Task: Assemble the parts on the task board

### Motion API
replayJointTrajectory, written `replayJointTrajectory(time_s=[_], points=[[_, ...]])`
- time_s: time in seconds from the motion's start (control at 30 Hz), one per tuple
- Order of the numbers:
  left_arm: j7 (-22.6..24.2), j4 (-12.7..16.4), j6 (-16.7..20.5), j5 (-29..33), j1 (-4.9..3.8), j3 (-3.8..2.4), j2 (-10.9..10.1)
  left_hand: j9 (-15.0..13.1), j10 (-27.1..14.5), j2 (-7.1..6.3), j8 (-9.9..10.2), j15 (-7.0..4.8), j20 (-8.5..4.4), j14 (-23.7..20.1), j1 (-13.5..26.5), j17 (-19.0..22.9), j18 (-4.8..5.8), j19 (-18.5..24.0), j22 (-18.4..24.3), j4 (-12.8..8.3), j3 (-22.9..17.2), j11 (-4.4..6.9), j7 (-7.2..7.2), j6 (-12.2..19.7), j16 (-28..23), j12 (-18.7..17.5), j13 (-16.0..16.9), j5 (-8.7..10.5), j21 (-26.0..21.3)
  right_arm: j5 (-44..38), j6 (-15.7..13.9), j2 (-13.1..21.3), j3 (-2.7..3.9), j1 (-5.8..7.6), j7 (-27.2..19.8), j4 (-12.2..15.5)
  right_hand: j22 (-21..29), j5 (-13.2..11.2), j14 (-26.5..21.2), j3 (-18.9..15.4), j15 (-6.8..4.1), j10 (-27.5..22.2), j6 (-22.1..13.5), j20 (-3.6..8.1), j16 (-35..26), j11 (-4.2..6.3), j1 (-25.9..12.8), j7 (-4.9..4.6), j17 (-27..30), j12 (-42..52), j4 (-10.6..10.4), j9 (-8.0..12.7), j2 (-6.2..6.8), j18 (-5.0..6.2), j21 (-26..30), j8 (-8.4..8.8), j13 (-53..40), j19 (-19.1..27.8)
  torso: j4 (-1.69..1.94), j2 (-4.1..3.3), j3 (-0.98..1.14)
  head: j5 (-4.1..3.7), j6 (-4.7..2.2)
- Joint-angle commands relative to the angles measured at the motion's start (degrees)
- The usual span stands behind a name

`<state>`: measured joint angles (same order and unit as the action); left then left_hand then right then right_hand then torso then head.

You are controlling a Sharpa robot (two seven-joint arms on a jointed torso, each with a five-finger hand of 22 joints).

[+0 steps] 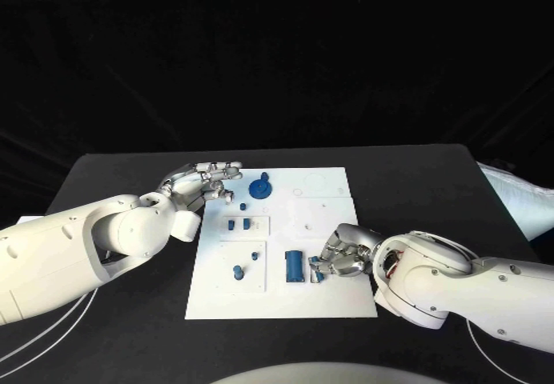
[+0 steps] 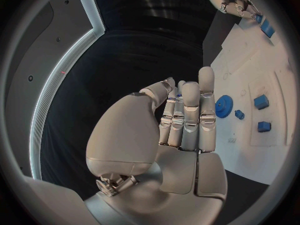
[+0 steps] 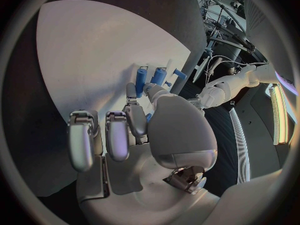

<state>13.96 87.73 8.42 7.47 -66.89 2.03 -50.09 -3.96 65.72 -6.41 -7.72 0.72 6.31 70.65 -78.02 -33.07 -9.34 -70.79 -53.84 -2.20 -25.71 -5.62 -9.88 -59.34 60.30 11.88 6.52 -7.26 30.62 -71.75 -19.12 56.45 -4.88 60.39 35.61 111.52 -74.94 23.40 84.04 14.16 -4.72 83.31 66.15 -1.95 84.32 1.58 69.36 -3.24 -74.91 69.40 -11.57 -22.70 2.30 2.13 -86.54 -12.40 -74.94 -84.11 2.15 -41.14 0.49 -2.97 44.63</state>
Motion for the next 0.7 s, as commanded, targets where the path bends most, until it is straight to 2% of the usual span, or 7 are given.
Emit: replayJointTrajectory(time_s=[0.03,0.43,0.7], points=[[-0.2,0.2,-1.7,-0.7,-0.01,-0.04,0.0,0.1,-0.5,0.15,-0.3,0.0,0.01,-0.6,-0.3,0.1,-1.06,0.5,0.1,0.0,0.4,-0.01,-0.17,0.4,-0.2,0.2,0.1,-0.28,-0.3,-0.5,2.7,-0.3,-0.17,-0.18,0.6,-0.2,-11.0,-0.1,4.3,0.0,-0.36,0.5,0.7,0.4,0.1,0.11,-0.7,0.74,-6.3,0.3,-0.5,0.1,-0.08,-0.83,-0.1,0.16,-2.1,-2.4,-0.02,0.02,-0.01,0.01,0.1],[-0.5,0.0,-1.9,-0.8,-0.01,-0.04,0.0,0.1,-0.5,0.15,-0.3,0.0,0.01,-0.6,-0.3,0.1,-1.06,0.5,0.1,0.0,0.4,-0.01,-0.17,0.4,-0.2,0.2,0.1,-0.28,-0.3,-0.7,2.9,-0.5,-0.17,-0.19,0.4,0.0,-11.0,-0.1,4.3,-0.6,-0.51,1.2,1.3,0.53,0.2,0.3,-2.1,0.98,-6.4,1.9,-1.1,-0.2,-0.08,-0.84,-0.1,-0.16,-3.2,-2.4,-0.04,0.04,0.01,0.09,0.2],[-0.6,-0.1,-2.0,-0.8,-0.01,-0.03,0.0,0.1,-0.5,0.15,-0.3,0.0,0.01,-0.6,-0.3,0.1,-1.06,0.5,0.1,0.0,0.4,-0.01,-0.17,0.4,-0.2,0.2,0.1,-0.28,-0.3,-1.3,2.7,-0.5,-0.17,-0.19,0.3,0.1,-11.0,0.8,4.3,-2.7,-0.56,1.3,1.6,0.63,0.2,0.33,-4.5,1.01,-6.5,2.2,-2.4,-0.4,0.66,-0.85,-0.1,-0.28,-3.5,-2.5,-0.05,0.02,0.02,0.15,0.2]])
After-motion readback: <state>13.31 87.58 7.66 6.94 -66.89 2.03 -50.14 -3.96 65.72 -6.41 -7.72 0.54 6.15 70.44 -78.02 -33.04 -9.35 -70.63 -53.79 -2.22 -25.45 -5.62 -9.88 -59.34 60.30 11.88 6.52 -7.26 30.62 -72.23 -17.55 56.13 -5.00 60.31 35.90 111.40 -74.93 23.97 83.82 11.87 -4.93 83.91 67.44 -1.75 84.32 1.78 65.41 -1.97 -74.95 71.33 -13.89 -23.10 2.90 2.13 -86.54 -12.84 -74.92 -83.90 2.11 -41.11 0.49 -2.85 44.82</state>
